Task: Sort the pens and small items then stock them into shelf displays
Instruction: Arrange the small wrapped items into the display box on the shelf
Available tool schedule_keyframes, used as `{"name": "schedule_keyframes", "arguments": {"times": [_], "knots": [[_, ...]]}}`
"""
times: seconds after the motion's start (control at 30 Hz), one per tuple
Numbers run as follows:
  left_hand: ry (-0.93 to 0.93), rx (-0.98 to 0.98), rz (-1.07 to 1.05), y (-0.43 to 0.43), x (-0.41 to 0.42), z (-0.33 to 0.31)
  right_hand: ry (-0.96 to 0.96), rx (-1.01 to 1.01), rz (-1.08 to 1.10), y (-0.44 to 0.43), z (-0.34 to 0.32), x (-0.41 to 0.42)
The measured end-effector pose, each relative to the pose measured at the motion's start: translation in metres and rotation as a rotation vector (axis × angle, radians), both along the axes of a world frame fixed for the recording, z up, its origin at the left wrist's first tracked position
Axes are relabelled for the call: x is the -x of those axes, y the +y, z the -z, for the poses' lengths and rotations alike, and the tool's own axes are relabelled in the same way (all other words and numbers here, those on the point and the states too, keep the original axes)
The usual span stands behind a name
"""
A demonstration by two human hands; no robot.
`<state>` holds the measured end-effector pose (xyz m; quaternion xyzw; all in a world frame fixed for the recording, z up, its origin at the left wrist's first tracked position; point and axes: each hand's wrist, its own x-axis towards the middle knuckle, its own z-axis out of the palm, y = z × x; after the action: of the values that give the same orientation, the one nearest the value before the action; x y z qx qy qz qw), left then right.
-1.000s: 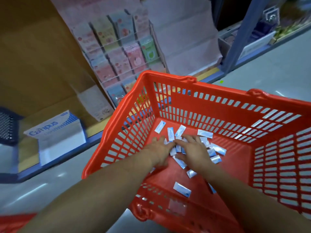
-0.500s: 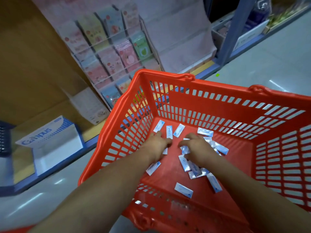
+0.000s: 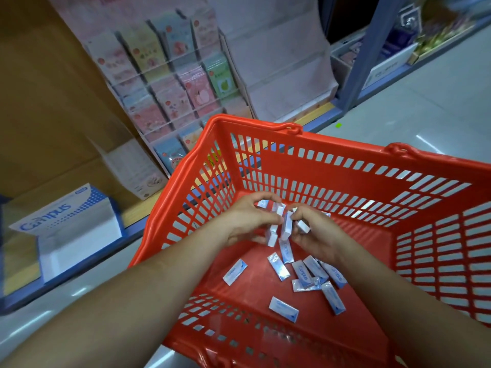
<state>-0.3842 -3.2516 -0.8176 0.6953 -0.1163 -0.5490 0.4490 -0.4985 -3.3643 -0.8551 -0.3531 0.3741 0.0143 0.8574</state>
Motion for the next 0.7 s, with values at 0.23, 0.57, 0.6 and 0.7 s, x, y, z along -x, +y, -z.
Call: {"name": "schedule_keyframes", "arguments": {"times": [0.23, 0.57, 0.6, 0.7], "knots": [[-0.805, 0.070, 0.308, -0.003, 0.016, -0.012, -0.065, -0.317, 0.020, 0.014, -0.025, -0.008], [-0.734, 0.128, 0.409, 0.018, -0.005, -0.070, -0.260, -0.259, 0.011, 0.021, -0.059, -0.013], [-0.776, 0.132, 0.399, 0.020, -0.009, -0.079, -0.302, -0.247, 0.002, 0.022, -0.066, -0.015], [-0.937, 0.134, 0.404, 0.032, -0.023, -0.103, -0.376, -0.194, -0.052, 0.028, -0.081, -0.028]]}}
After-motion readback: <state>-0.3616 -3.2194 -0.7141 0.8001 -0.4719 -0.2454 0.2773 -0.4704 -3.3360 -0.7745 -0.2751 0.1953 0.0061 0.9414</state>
